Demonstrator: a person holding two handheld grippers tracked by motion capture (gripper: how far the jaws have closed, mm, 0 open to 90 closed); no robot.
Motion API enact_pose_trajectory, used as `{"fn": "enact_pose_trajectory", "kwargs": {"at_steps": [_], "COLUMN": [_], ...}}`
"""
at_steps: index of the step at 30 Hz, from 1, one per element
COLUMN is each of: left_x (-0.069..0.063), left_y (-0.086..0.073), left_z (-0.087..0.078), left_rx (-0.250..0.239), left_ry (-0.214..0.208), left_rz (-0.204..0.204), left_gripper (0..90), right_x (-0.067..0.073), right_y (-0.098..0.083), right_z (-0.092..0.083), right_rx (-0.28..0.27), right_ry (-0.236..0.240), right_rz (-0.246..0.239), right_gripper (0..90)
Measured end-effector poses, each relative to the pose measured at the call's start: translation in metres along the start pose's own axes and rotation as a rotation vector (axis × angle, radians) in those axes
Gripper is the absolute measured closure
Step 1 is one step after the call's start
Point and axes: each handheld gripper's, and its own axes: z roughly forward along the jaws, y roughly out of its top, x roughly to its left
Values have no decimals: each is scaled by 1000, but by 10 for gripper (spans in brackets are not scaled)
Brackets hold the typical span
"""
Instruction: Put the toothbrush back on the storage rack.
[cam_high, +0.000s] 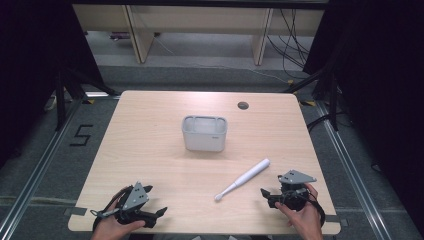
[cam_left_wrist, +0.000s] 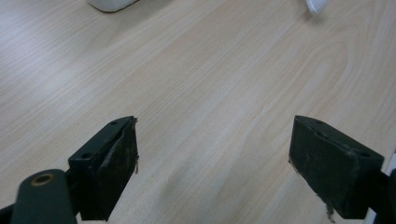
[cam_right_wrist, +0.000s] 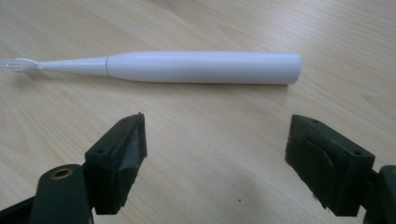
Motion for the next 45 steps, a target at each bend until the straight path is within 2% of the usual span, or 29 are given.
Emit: {"fn": "enact_pose_trajectory", "kwargs": {"at_steps": [1,2,3,4,5,7,8,9,11,12,13,14,15,18,19,20,22,23,26,32,33,35,36,39,40,41,42,43,45], "left_x": [0,0,0,0,0,0,-1,1,1,0,0,0,0,1,1,1,1,1,1,1,1,1,1,2,2,0,1,1,1], "left_y": [0,0,0,-1,-1,0,-1,0,0,-1,-1,-1,-1,0,-1,-1,-1,-1,-1,-1,-1,-1,0,0,0,-1,-1,0,0], "left_z": [0,0,0,1,1,1,2,1,1,2,1,1,1,1,1,1,1,1,2,2,2,2,1,1,1,2,2,1,1], "left_rx": [0,-3,0,-13,-13,-10,-19,-5,-4,-10,-8,-9,-11,0,-6,-6,-3,-8,-8,-9,-8,-5,-1,-4,0,-16,-13,-8,-7], "left_ry": [0,0,0,1,2,-3,-7,-3,2,6,4,4,2,0,2,2,0,3,4,2,2,0,-2,-11,-10,5,-1,-4,-5], "left_rz": [0,-1,-1,-2,-2,-4,-17,-2,2,-7,-9,-9,-5,-1,-4,-3,-3,-5,-7,-8,-8,-6,-2,-3,-3,-11,-4,-7,-4], "left_gripper": [151,152,152,151,151,151,151,151,151,151,152,151,151,151,151,151,151,152,151,151,151,151,151,151,151,151,151,151,151], "right_x": [0,-3,-3,-2,-3,-2,-2,-4,-1,-3,-2,-4,-3,-6,-7,-9,-9,-9,-11,-10,-13,-11,-14,-11,-12,-11,-12,-11,-14], "right_y": [1,1,1,2,2,3,3,3,5,6,7,8,9,13,15,16,19,19,24,30,32,34,37,39,41,42,44,44,48], "right_z": [-1,1,1,-1,0,-1,-1,0,-1,0,0,0,0,3,3,4,4,5,10,14,17,18,23,25,27,28,30,31,36], "right_rx": [2,-18,-18,-10,-24,-35,-35,-39,-26,-42,-42,-52,-48,-55,-52,-57,-51,-55,-58,-44,-68,-58,-70,-62,-69,-59,-64,-63,-52], "right_ry": [-4,4,4,9,1,-3,-3,-18,2,-1,-1,0,6,16,5,-1,18,10,6,18,10,6,14,11,8,11,12,15,20], "right_rz": [6,-16,-16,14,-3,9,9,-9,27,6,14,-5,12,-19,-9,-24,3,6,-15,-8,-52,-26,-76,-63,-84,-74,-96,-81,-104], "right_gripper": [212,213,213,215,224,278,278,279,308,314,330,358,385,425,442,460,488,503,542,598,621,664,717,755,770,792,818,830,850]}}
